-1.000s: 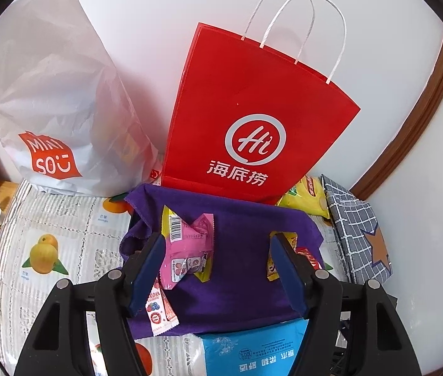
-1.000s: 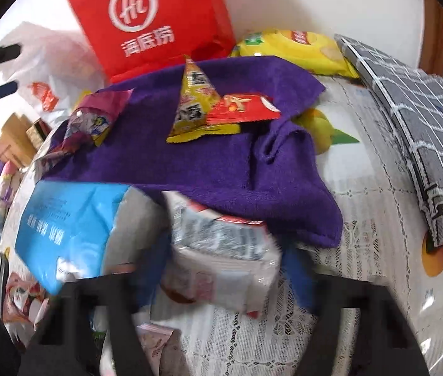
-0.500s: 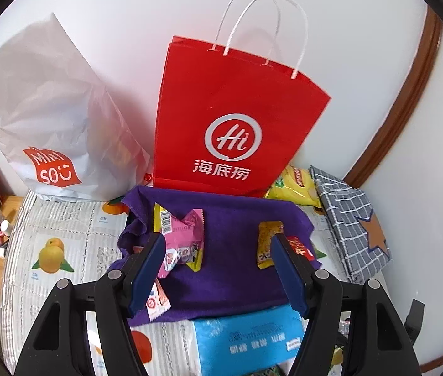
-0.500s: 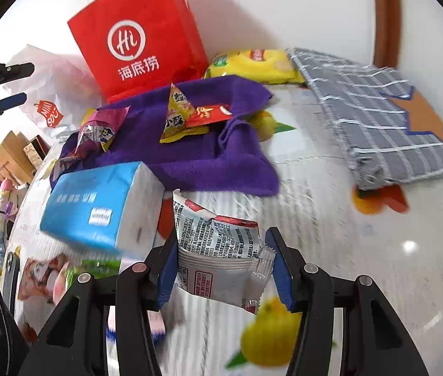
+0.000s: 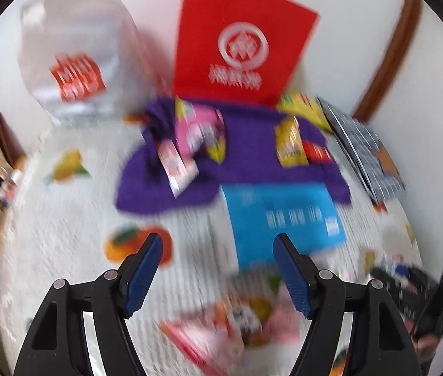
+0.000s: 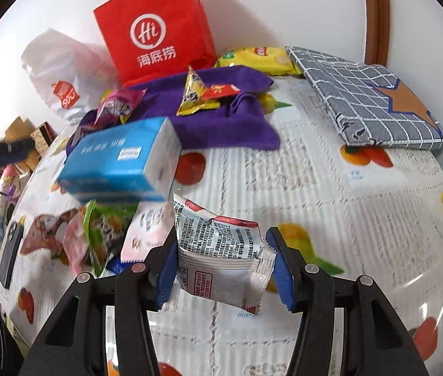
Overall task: Organize snacks
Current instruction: 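Grasp the white biscuit packet with the right tool while the left tool grasps the pink panda bag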
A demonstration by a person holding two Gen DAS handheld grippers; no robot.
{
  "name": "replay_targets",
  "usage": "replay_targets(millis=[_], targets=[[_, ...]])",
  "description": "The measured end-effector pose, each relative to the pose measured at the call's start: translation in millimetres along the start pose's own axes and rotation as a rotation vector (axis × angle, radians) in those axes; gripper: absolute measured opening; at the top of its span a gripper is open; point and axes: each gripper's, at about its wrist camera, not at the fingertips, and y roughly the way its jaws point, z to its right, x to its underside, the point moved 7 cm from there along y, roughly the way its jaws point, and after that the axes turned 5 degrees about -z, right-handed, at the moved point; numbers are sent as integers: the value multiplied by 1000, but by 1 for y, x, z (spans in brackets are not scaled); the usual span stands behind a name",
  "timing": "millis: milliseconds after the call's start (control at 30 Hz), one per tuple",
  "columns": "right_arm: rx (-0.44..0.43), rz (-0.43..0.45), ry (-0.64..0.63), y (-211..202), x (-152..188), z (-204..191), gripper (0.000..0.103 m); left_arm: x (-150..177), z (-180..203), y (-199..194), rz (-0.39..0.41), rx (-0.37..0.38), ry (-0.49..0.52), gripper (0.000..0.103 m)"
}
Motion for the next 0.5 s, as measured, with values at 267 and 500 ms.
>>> replay_targets(millis=[267,500], targets=[[0,3,-15,-4,26,-10,54,54,10,32,-136,106,43,71],[-13,15,34,-7,38,-4,54,82,13,34,-173,120,78,71]])
